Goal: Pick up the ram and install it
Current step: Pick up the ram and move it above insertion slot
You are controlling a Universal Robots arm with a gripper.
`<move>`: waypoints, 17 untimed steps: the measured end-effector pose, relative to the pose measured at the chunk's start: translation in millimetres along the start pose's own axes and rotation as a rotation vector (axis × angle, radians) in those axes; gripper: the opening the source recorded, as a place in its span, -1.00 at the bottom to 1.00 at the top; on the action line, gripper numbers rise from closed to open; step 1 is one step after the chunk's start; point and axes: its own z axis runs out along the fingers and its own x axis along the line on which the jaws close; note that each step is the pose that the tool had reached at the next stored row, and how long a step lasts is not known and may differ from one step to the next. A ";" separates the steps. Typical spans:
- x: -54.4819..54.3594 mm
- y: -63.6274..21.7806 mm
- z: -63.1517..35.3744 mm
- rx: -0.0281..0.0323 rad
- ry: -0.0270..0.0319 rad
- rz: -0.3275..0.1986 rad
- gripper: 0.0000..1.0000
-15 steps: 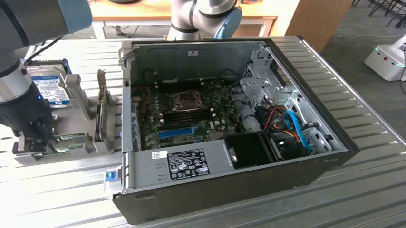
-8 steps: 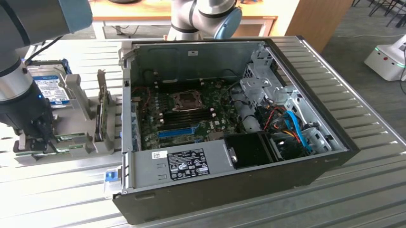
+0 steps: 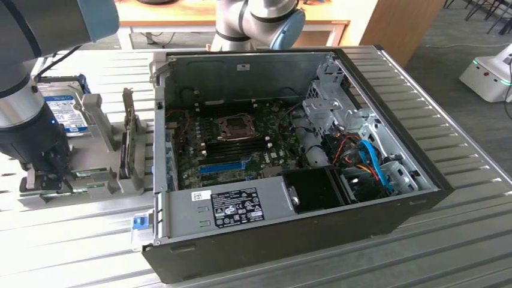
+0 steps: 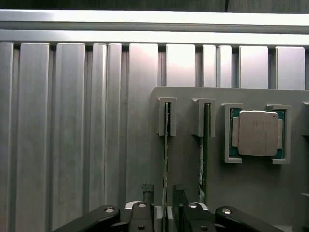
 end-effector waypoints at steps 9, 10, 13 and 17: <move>-0.1 -12.4 -0.3 -0.0026 0.0000 0.000 -0.40; -0.1 -12.7 -0.3 -0.0027 0.0000 0.000 -0.40; -0.1 -12.7 -0.3 -0.0028 0.0001 0.000 -0.40; -0.1 -12.8 2.7 -0.0029 0.0001 0.000 -0.40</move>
